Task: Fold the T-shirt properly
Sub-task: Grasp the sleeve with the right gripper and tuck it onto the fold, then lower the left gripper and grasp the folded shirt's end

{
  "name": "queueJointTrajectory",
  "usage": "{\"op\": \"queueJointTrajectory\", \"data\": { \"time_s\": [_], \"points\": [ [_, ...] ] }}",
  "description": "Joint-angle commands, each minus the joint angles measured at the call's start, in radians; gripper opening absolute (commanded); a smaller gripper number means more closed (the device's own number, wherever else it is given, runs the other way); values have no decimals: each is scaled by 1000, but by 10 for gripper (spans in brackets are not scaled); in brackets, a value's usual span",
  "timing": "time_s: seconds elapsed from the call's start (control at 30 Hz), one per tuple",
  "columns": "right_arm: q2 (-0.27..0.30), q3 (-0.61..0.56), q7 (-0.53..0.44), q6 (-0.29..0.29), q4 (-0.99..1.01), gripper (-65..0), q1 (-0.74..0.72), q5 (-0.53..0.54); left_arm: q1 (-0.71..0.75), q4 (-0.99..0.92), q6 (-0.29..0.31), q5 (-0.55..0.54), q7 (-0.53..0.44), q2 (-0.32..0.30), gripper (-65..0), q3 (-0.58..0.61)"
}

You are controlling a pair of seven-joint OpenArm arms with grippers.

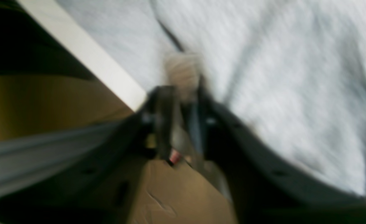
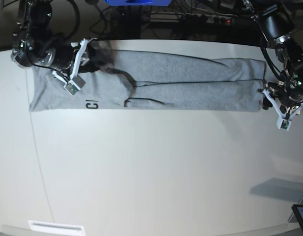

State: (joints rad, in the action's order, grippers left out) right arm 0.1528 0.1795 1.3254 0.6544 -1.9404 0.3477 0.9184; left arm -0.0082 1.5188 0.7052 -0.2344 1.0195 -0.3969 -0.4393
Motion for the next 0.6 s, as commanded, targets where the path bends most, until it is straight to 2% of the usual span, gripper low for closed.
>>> {"op": "queueJointTrajectory", "data": {
  "time_s": [0.0, 0.07, 0.1, 0.2, 0.3, 0.43, 0.57],
  "points": [
    [9, 27, -16, 3, -20, -390, -5, 60, -13, 15, -7, -3, -15, -23, -272, -3],
    [9, 73, -14, -9, -20, -316, -5, 136, -14, 16, -7, -3, -15, -21, -272, -3],
    [11, 96, -10, -37, -21, -292, -5, 169, -14, 18, -7, -3, -15, -21, -272, -3],
    [46, 167, -2, -120, -35, -279, -9, 279, -14, 27, -7, -12, -37, -21, -272, -14],
    [81, 205, -5, -163, -31, -279, -40, 396, 0, 62, -7, -13, -87, -20, -272, -14],
    [80, 206, -5, -173, -27, -279, -66, 402, 58, 173, -7, -13, -90, 29, -277, -60],
    [77, 206, -27, -167, -27, -279, -72, 308, 92, 207, -7, -20, -90, 102, -277, -180]
  ]
}}
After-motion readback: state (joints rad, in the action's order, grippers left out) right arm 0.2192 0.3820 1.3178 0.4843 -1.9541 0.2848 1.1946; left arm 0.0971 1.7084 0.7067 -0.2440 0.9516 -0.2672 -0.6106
